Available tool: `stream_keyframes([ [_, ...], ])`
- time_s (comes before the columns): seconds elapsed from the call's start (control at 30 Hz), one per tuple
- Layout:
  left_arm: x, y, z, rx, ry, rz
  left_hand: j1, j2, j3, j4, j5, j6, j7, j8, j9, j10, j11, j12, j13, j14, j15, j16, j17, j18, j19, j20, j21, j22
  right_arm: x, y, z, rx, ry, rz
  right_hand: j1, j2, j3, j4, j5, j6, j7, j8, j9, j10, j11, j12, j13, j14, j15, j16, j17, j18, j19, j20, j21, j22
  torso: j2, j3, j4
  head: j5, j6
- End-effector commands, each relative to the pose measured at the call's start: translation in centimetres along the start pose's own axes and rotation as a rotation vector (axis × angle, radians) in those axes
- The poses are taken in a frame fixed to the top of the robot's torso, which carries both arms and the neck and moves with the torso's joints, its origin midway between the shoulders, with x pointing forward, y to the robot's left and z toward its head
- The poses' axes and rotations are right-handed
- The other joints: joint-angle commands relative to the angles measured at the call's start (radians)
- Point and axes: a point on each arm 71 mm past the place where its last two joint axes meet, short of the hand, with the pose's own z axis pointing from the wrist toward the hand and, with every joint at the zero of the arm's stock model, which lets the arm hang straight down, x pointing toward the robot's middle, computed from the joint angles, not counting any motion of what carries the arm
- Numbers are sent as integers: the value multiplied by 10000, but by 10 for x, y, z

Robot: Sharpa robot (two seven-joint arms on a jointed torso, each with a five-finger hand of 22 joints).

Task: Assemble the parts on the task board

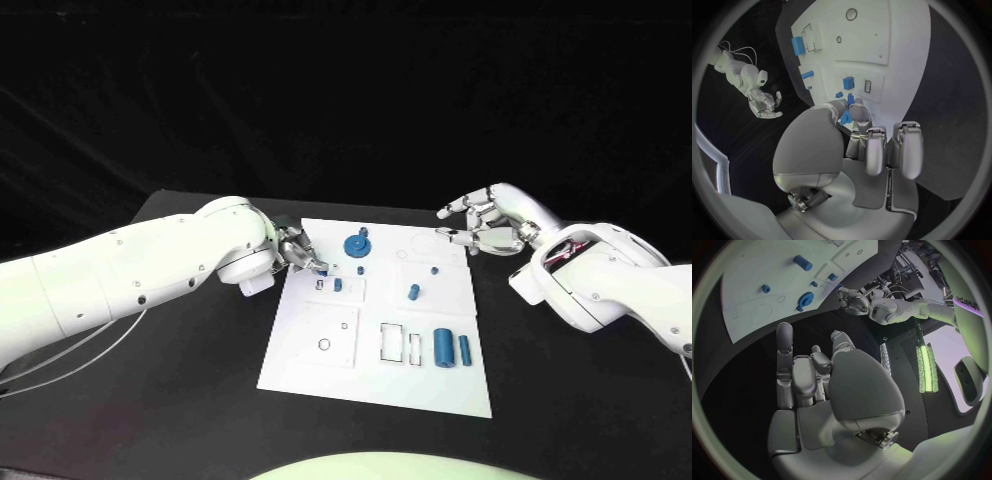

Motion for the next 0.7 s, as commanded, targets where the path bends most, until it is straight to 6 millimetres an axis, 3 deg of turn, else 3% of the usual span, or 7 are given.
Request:
stream_keyframes([
  [0.03, 2, -1, -2, 228, -665, 418, -136, -4, 1815, -1730, 35, 0, -67, 77, 15, 100, -11, 75, 41, 1050, -31, 25, 2634, -87, 922, 9, -30, 2427, 1, 0, 0, -87, 163, 2, -43, 34, 19, 18, -53, 22, -47, 51, 14, 34, -13, 40, -4, 17, -31, -53, -15, 99, 102, -1, -35, 0, -2, -14, 4, 22, -40],
  [0.3, 12, 3, -1, 180, -672, 845, -206, -61, 1964, -1807, 60, 7, -78, 138, 53, 150, -23, 143, 106, 1050, -40, 25, 2634, -95, 941, 2, -10, 2456, 2, 1, 0, -97, 171, 2, -43, 34, 19, 18, -53, 22, -47, 51, 14, 34, -13, 40, -4, 17, -31, -53, -15, 99, 102, -1, -35, 0, 5, -12, -17, 65, -71],
  [0.7, 15, 2, 3, -5, -514, 1217, -394, -206, 2286, -1983, 162, 27, -109, 300, 151, 282, -53, 355, 332, 1050, -61, 25, 2634, -117, 991, -15, 43, 2533, 3, 1, 1, -100, 187, 5, -56, 33, 16, 23, -62, 27, -48, 56, 14, 42, -15, 49, 2, 20, -32, -52, -8, 96, 112, -1, -24, 12, 15, -10, -17, -4, -89],
])
